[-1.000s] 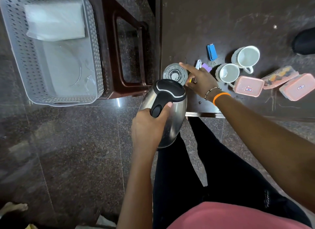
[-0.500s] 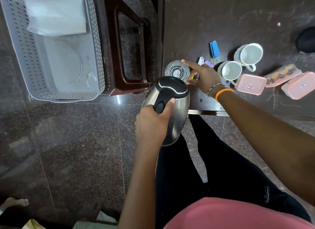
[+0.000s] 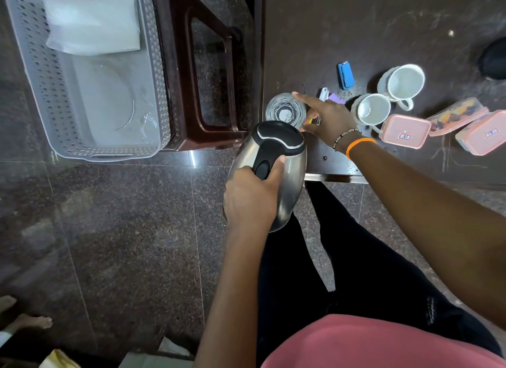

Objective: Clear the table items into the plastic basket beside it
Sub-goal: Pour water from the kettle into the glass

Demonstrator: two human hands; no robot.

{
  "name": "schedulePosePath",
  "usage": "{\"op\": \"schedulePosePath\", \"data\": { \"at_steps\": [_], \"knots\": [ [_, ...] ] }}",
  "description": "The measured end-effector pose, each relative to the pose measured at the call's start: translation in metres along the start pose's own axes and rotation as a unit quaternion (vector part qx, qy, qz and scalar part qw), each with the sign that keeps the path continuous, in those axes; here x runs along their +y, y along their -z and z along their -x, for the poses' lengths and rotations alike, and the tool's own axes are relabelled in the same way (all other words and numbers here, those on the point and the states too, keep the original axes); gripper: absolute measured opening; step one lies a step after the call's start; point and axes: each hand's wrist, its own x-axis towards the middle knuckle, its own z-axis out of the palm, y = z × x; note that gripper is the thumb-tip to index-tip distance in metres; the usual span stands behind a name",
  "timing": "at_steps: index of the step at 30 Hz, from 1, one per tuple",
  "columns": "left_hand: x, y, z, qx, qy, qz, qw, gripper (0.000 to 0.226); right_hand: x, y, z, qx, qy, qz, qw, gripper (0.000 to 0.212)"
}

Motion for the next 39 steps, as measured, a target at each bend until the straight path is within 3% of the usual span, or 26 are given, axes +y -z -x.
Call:
{"op": "schedulePosePath", "data": {
  "at_steps": [29, 39],
  "knots": [
    [0.0005, 0.0026, 0.0022, -0.008, 0.013, 0.016, 1.000, 0.057, 0.0011, -0.0006, -0.0012, -0.002, -0.006, -0.016, 1.000, 0.067],
    [-0.0006, 0.0028, 0.0015, -0.012, 0.006, 0.010, 1.000, 0.069, 0.0004, -0.0002, -0.0009, -0.007, -0.008, -0.019, 1.000, 0.067]
  ]
}}
